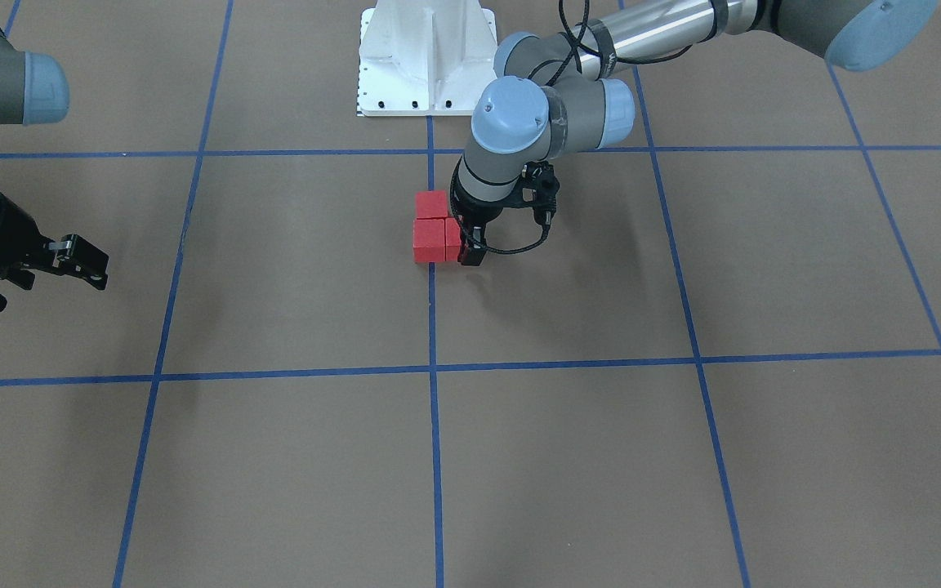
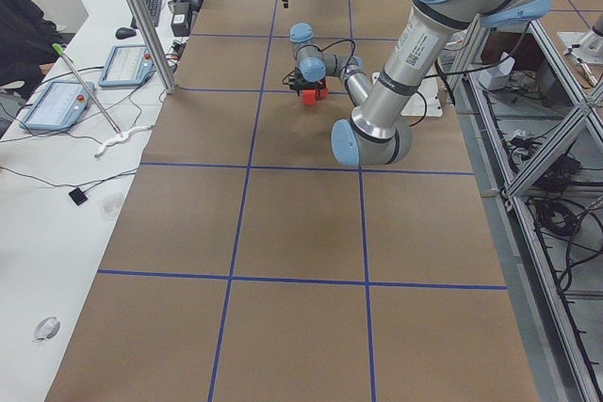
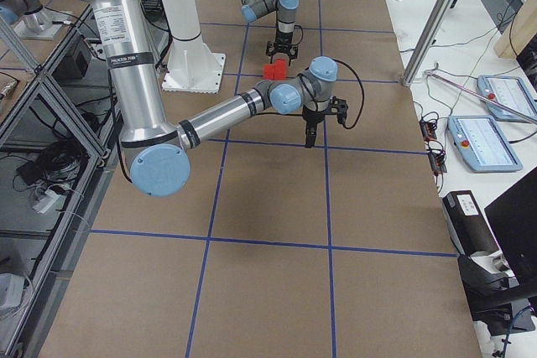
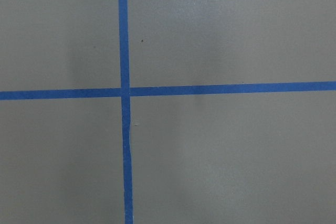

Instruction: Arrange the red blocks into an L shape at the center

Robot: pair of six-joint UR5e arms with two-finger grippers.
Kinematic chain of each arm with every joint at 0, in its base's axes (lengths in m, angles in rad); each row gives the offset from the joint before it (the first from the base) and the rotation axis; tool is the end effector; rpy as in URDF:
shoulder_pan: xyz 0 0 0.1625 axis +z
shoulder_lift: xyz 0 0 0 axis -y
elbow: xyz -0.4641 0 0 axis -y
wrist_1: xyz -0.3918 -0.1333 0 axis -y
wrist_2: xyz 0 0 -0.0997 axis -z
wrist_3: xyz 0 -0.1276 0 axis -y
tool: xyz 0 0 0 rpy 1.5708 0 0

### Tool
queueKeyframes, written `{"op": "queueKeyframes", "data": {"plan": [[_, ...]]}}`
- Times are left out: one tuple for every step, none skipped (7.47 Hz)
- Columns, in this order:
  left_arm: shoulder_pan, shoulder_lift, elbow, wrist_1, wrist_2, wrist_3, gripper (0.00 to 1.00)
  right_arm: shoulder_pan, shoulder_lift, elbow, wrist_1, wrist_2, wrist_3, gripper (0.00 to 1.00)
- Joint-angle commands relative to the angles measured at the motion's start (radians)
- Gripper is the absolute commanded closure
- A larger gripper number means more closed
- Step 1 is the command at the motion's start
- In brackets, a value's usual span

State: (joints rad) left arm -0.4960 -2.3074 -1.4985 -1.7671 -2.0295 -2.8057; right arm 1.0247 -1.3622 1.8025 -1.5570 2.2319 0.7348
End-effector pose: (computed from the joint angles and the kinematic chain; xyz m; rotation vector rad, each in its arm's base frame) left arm 0.6424 -0.4350 0.2637 -0.7722 0.6922 -1.3934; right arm -0.2565 -0.5279 0.4963 -0.0374 -0.7814 0.0289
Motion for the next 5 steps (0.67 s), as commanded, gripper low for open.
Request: {"op": "queueKeyframes", "data": {"plan": [[-0.001, 0.0, -0.006, 0.0, -0.003, 0.003, 0.0, 0.0, 0.0, -0.002, 0.0, 0.0, 0.0, 0.0], [-0.001, 0.003, -0.014, 0.003, -0.006, 0.009, 0.0, 0.0, 0.0, -0.002, 0.0, 0.0, 0.0, 0.0], [-0.009, 0.016, -0.049, 0.009, -0.009, 0.012, 0.0, 0.0, 0.0, -0.005, 0.0, 0.0, 0.0, 0.0], [-0.012, 0.061, -0.119, 0.024, -0.012, 0.031, 0.0, 0.0, -0.002, -0.005, 0.0, 0.0, 0.0, 0.0], [-0.012, 0.127, -0.228, 0.081, -0.032, 0.078, 0.0, 0.0, -0.002, -0.005, 0.0, 0.0, 0.0, 0.0]]}}
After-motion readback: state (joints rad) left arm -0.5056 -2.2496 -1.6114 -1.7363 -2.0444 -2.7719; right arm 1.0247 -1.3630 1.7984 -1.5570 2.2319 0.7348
